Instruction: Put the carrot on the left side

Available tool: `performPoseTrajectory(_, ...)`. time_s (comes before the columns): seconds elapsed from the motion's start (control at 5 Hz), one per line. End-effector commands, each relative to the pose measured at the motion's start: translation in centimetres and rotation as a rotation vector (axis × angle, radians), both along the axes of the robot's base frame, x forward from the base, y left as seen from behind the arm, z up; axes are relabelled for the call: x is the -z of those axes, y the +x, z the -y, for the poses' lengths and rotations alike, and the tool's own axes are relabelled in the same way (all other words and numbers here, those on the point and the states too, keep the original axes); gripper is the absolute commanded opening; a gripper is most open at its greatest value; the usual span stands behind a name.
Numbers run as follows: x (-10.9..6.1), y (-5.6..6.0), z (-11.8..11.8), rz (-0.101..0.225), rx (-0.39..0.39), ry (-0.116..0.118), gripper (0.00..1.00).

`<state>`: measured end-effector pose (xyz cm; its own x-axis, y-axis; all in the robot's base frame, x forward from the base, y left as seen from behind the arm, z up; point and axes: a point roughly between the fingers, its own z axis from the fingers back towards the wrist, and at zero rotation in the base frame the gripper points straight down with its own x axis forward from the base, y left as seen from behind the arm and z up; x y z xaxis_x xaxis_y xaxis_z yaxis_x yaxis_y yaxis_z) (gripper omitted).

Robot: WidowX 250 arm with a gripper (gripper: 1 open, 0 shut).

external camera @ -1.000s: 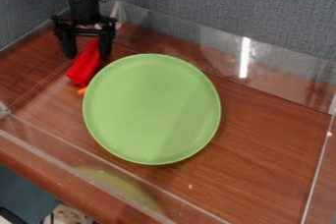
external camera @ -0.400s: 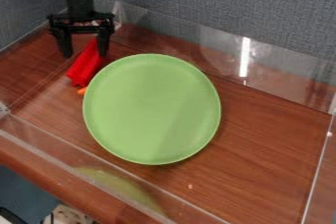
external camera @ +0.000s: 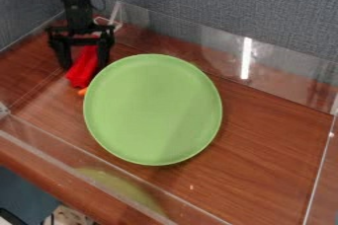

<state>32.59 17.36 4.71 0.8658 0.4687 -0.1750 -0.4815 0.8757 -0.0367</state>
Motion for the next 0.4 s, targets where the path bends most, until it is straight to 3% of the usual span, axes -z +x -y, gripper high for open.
performPoseTrajectory(0.0,-2.83,0.85,0.47,0.077,0.059,0.048,1.00)
performPoseTrajectory(0.2,-2.24,1.16,0.45,0.075,0.052,0.052,1.00)
